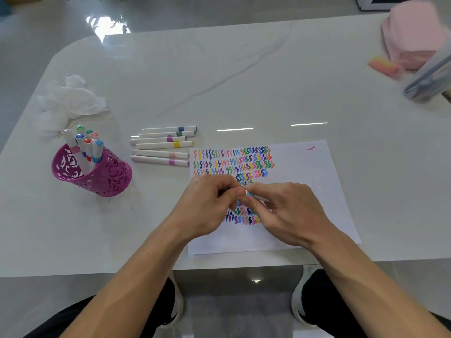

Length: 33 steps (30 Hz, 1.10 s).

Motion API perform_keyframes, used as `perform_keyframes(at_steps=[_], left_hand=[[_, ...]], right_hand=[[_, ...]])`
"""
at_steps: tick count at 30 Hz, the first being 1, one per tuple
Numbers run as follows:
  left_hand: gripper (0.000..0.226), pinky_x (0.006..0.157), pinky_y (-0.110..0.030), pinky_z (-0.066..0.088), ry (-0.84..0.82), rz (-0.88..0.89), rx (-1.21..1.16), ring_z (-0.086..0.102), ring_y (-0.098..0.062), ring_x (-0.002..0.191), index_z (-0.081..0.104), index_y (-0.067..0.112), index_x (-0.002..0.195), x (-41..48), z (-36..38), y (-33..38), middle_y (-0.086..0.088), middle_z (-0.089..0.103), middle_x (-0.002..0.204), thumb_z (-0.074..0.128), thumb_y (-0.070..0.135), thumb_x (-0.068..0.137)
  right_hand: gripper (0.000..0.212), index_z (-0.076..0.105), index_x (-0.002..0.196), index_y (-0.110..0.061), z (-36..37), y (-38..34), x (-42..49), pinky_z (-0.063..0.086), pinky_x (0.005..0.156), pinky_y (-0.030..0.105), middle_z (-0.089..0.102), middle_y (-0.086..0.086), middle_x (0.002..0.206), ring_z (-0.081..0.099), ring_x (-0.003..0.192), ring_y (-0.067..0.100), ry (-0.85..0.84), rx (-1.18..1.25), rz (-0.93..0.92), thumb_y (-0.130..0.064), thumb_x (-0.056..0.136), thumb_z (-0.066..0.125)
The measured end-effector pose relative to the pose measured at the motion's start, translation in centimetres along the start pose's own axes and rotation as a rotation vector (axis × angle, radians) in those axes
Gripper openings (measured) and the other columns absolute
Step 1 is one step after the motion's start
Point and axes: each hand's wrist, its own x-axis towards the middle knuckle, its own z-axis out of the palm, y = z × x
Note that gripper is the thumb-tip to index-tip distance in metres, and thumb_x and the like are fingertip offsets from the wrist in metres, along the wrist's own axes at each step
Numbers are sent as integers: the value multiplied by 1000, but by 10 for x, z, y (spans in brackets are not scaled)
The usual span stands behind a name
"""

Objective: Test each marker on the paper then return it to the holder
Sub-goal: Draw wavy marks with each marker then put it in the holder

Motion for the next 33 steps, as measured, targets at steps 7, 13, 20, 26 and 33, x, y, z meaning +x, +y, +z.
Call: perform_keyframes(at_steps=[7, 13, 20, 26, 33], left_hand=[[11, 57, -11, 46, 129, -20, -15, 63, -1, 67, 70, 33, 88, 2, 1, 0, 16, 66, 68, 65, 30, 97], [8, 68, -1, 35, 224, 31, 154, 55, 6, 81, 70, 29, 100, 4, 7, -10, 22, 59, 90, 64, 33, 98], [16, 96, -27, 43, 207, 156, 353, 53, -11, 116, 75, 22, 105, 5, 12, -15, 9, 64, 122, 69, 31, 94], [20, 98, -26, 44, 143, 137, 372, 53, -9, 117, 73, 23, 111, 2, 15, -20, 11, 63, 125, 65, 35, 96], [19, 95, -21, 39, 136, 125, 372, 51, -7, 118, 71, 25, 112, 3, 15, -21, 13, 61, 126, 65, 36, 97]], right_hand=[[38, 64, 114, -32, 0, 2, 4, 46, 55, 25, 68, -12, 70, 62, 59, 9, 37, 68, 117, -61, 101, 43], [20, 40, 116, -37, -12, 15, 11, 44, 57, 39, 61, -7, 83, 55, 59, 13, 164, 542, 301, -21, 108, 46], [36, 70, 113, -22, -18, 27, 16, 63, 72, 38, 75, 3, 98, 74, 94, 24, 234, 1005, 403, 0, 104, 43], [19, 68, 98, -27, -12, 29, 16, 51, 50, 27, 63, 0, 79, 63, 68, 15, 246, 900, 424, -46, 96, 71], [16, 61, 101, -24, 0, 29, 7, 42, 45, 20, 60, 15, 72, 56, 57, 19, 342, 876, 423, -28, 86, 65]])
